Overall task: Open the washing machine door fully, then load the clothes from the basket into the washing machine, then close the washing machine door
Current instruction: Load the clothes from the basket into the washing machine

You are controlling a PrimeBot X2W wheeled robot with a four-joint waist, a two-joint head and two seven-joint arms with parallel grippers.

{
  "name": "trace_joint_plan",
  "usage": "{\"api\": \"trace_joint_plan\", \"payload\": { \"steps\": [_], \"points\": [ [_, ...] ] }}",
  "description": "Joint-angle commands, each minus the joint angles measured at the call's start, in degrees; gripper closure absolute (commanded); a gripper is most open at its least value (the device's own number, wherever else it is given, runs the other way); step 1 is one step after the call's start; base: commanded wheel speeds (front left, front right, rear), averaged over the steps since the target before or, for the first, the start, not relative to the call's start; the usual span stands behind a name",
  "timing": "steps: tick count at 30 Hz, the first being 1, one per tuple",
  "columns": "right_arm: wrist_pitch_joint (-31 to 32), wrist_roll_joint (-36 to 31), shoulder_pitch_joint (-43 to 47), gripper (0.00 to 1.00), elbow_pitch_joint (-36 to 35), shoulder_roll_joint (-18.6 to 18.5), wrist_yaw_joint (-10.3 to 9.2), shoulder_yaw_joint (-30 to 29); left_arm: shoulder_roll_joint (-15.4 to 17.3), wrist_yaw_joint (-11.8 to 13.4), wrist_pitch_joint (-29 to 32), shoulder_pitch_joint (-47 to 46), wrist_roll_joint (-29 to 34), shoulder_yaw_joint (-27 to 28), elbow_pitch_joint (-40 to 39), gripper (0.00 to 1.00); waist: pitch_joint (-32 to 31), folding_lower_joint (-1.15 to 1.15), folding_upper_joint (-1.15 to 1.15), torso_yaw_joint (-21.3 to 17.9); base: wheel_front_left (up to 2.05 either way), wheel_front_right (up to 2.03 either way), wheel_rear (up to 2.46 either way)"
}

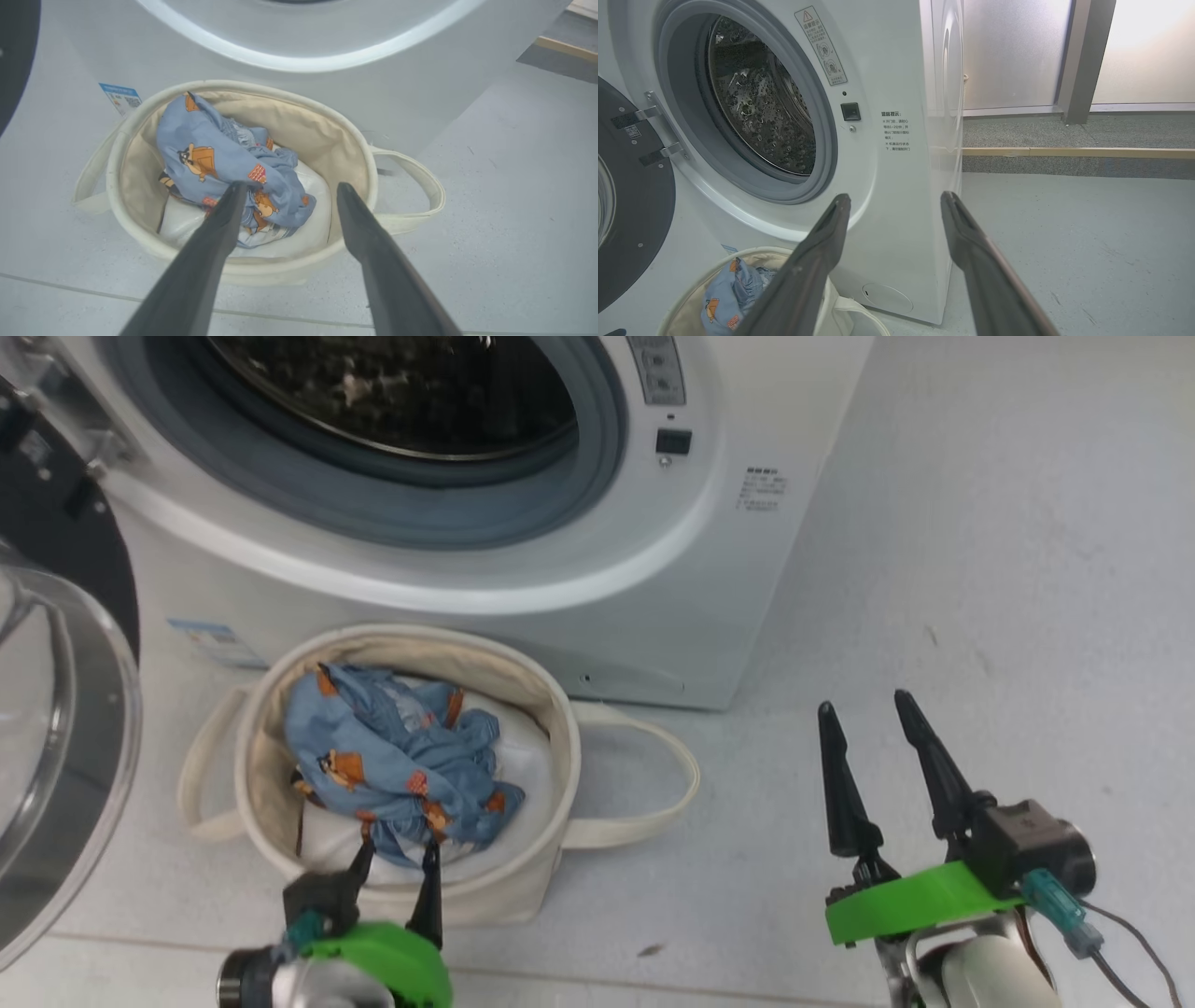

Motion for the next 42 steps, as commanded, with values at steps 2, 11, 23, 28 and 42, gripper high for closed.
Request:
{"api": "trace_joint_plan", "payload": {
  "steps": [2,11,23,28,42],
  "points": [
    [-0.7,-1.1,-2.4,0.00,-2.9,0.1,0.01,1.4,0.7,-0.8,0.4,-5.7,-1.5,1.3,3.9,0.00,4.1,0.00,0.00,-0.8,0.00,0.00,0.00],
    [-0.7,-3.0,-5.4,0.00,-14.2,0.1,0.01,0.8,0.8,-1.2,3.4,-25.1,-7.4,2.6,26.2,0.00,16.1,0.00,0.00,-3.0,0.00,0.00,0.00],
    [-0.7,-7.0,-9.9,0.00,-10.4,0.1,0.01,-6.8,1.3,-1.3,7.9,-39.8,-7.7,1.4,34.2,0.00,29.4,0.00,0.00,-3.1,0.00,0.00,0.00],
    [-0.7,-7.2,-10.7,0.00,-10.7,0.1,0.01,-7.3,1.6,1.0,10.9,-43.4,-8.1,1.2,34.7,0.00,33.5,0.00,0.00,-3.0,0.00,0.00,0.00],
    [-0.7,-7.9,-10.4,0.00,-11.7,0.1,0.01,-7.5,1.4,-0.8,7.0,-45.0,-10.7,2.2,34.9,1.00,34.7,0.00,0.00,-1.8,0.00,0.00,0.00]
  ]
}}
